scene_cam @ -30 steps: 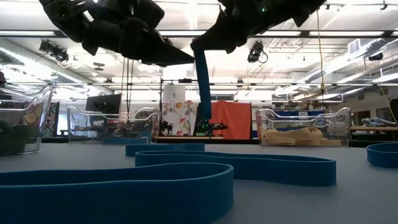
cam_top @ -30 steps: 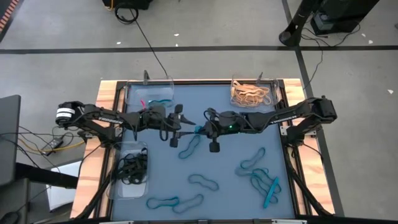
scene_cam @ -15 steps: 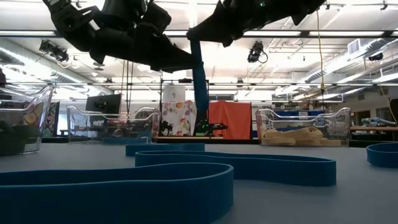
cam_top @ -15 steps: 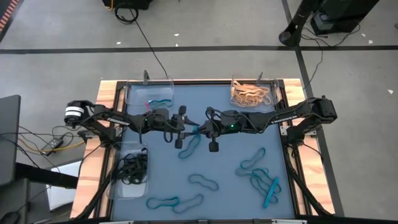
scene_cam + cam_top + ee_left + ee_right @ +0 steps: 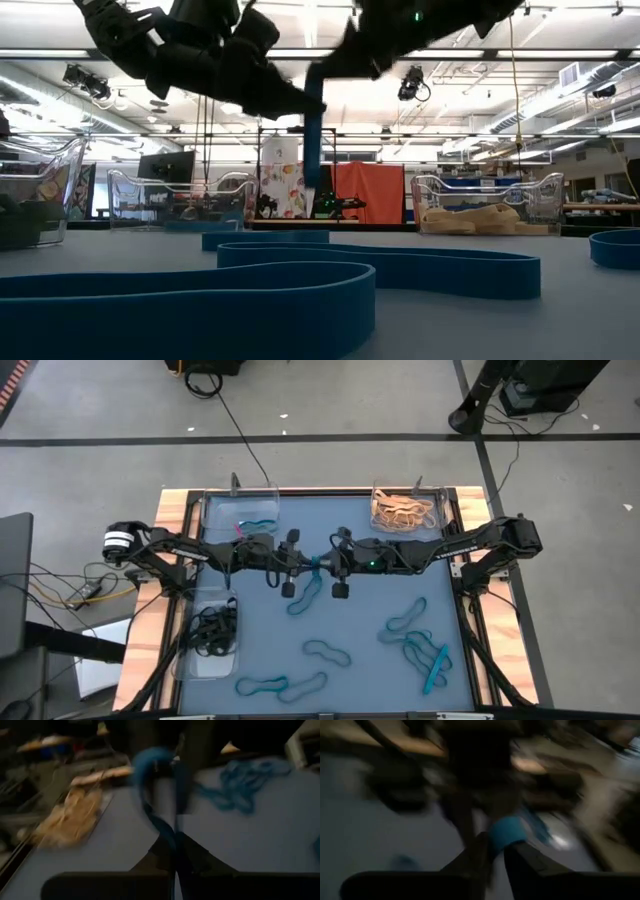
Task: Sort rubber bands into baskets
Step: Put the blue rubber band into the top left transparent bin
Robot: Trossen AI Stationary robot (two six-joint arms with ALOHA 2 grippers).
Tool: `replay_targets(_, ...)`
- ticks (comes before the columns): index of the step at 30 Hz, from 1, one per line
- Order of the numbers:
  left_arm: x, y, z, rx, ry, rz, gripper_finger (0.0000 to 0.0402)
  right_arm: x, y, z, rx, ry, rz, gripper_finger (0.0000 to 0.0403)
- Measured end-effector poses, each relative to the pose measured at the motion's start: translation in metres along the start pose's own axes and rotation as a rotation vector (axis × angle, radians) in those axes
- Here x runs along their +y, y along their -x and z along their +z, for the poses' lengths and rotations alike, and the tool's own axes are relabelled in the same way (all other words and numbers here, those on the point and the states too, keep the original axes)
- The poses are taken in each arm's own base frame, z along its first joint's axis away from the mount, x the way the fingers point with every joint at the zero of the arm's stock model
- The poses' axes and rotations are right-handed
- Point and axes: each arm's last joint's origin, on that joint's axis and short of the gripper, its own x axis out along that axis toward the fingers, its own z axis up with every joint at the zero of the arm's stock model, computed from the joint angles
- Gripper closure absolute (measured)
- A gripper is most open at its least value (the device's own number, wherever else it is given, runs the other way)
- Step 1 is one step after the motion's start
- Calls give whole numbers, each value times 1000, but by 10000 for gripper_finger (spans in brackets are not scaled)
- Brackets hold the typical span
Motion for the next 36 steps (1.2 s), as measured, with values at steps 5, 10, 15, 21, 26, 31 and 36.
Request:
replay_targets(5,15,13,1,78,51,109,391,-6,2,-14,172,54,-223,279)
replay_targets(10,34,28,5,86,122,188,392,-4,3,-22,237,-5,-209,217)
replay_targets(15,57,40,-2,153,204,373,388,4,-4,-32,245,-123,-65,184)
replay_targets(21,79,51,-13,254,214,638,386,19,-30,-59,273,-147,25,183)
replay_targets(26,95,67,-11,269,224,774,386,29,-50,-80,301,-145,67,188)
replay_targets(31,98,90,1,264,227,876,385,35,-65,-93,269,-132,162,188)
replay_targets(36,100,106,-1,347,225,963,385,43,-78,-102,197,-149,257,183)
